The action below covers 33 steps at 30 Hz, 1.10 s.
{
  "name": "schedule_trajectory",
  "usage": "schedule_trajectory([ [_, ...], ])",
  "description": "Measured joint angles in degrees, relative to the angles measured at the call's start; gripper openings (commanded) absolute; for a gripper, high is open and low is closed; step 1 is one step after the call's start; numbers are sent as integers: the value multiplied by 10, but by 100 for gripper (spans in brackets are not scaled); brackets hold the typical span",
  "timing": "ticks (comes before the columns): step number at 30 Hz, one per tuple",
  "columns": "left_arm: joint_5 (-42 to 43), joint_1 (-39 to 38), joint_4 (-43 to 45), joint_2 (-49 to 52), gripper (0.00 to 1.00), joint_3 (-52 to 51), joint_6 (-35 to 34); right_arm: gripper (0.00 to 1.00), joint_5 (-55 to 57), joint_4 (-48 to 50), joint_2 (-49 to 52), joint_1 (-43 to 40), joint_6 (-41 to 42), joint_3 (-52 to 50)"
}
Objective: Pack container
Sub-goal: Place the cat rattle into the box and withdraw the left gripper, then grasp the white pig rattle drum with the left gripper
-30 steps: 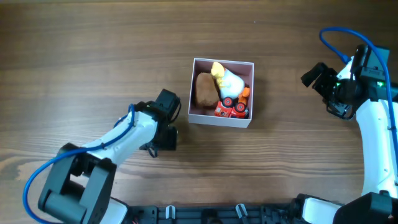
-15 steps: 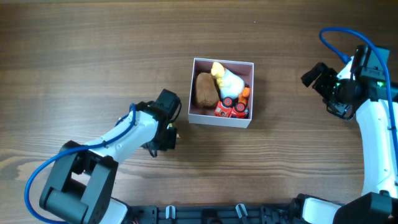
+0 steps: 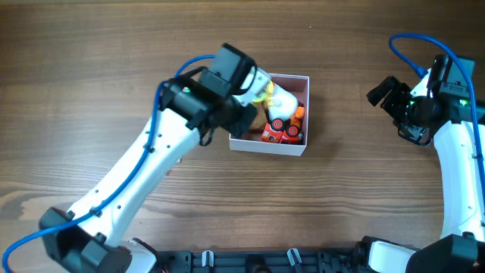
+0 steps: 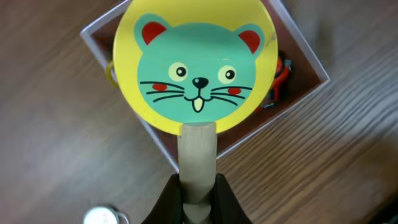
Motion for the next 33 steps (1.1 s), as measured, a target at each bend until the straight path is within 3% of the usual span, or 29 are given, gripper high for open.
schedule_trajectory([
  [4, 7, -11, 52, 55, 7, 0, 77, 100, 0, 0, 0, 0, 0, 0],
  [8, 34, -11, 91, 135, 23, 0, 105, 100, 0, 0, 0, 0, 0, 0],
  [9, 42, -11, 99, 152, 78, 0, 103, 100, 0, 0, 0, 0, 0, 0],
  [10, 49, -11, 104, 169, 100, -1, 99, 100, 0, 0, 0, 0, 0, 0],
  [14, 59, -11, 93, 180, 100, 0, 66, 100, 0, 0, 0, 0, 0, 0],
  [18, 60, -9, 14, 168, 100, 37, 32, 100, 0, 0, 0, 0, 0, 0],
  [24, 25, 13, -143, 43, 100, 86, -1, 100, 0, 0, 0, 0, 0, 0],
  [28, -13, 73, -232, 24, 94, 81, -88, 100, 0, 0, 0, 0, 0, 0],
  [33, -33, 165, -206, 27, 91, -21, -148, 100, 0, 0, 0, 0, 0, 0],
])
